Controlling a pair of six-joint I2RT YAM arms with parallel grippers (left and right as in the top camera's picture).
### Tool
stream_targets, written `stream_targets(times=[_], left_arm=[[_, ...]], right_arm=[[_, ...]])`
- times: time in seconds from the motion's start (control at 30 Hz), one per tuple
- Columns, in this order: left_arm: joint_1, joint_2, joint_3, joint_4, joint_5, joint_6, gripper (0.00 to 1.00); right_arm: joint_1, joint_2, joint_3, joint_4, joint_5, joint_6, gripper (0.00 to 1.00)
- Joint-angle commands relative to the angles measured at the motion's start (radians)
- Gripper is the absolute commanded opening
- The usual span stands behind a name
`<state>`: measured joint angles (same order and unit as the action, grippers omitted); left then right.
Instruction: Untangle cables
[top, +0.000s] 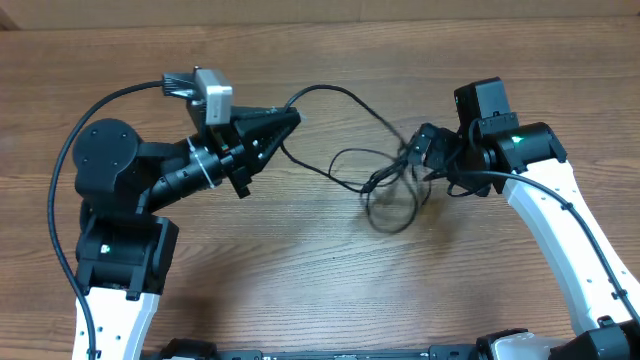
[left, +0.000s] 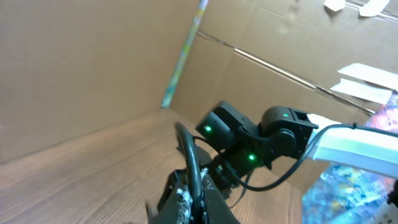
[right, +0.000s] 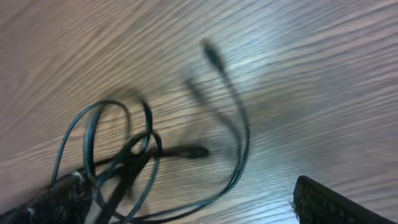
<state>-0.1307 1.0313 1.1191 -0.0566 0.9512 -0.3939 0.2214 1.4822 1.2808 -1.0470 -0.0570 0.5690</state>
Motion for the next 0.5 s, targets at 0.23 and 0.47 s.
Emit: stream_targets(times=[0.23,0.47], left_arm=[[0.093,-0.034,0.016,0.043,0.011,-0.106,0.04],[0.111,-0.031,0.016,0.262,0.01,-0.262,0.04]], right_arm=[[-0.009,0.005,-0.012,-0.04,0.165,-0.004,1.0],[-0.009,0.005,-0.012,-0.02,0.033,-0.033,1.0]])
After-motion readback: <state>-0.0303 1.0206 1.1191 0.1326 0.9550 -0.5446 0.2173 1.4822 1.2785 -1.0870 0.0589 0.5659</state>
